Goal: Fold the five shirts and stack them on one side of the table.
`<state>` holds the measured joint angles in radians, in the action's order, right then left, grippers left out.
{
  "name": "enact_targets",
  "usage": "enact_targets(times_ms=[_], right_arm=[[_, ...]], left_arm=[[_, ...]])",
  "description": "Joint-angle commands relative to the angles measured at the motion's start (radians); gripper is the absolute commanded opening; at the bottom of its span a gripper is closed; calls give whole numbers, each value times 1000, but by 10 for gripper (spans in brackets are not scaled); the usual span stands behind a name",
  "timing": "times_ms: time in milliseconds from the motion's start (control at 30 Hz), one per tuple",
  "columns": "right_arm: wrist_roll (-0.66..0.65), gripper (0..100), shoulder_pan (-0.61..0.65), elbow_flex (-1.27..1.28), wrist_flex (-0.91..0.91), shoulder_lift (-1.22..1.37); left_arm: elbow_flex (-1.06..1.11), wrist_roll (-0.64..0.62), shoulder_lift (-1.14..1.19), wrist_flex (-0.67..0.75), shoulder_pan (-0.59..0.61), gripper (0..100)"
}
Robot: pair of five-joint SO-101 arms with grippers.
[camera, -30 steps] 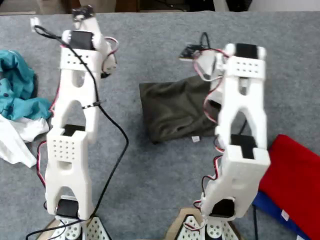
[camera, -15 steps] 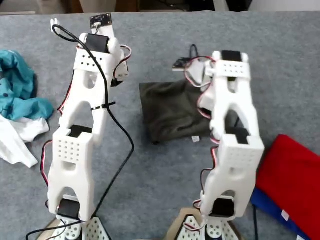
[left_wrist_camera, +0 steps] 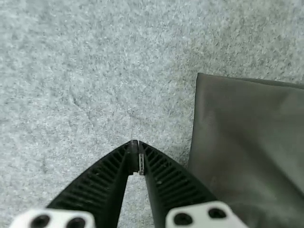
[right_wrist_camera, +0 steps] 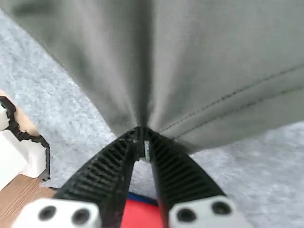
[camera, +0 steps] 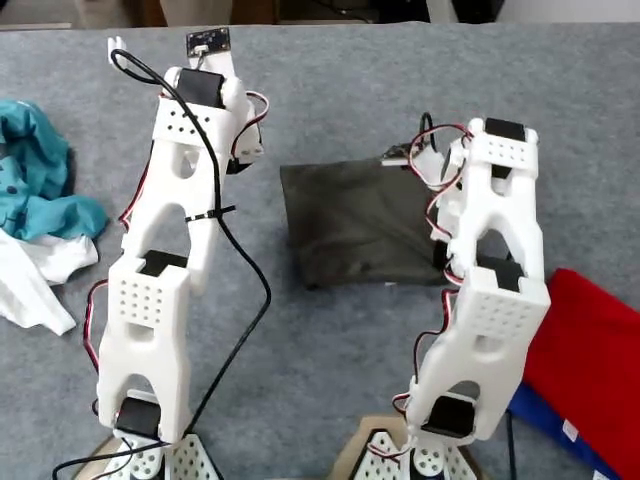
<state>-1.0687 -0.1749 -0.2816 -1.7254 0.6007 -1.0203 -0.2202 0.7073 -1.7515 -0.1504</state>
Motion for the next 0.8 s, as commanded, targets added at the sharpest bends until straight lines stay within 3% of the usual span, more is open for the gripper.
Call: enact_targets(times_ms=[0,300,500,767], right_arm=[[-11,5,-15,-79,-6,-47],[12,5,87,-532,43,-104],[137,5,156,-549,236,70],[224,5,120,-555,494,326]], left_arm=[[-2,20,-61,-8,-8,19],[0,-18,-38,-6,-149,19],[-17,-63,88,49,-219,19],[-17,-63,209,137,-219,19]])
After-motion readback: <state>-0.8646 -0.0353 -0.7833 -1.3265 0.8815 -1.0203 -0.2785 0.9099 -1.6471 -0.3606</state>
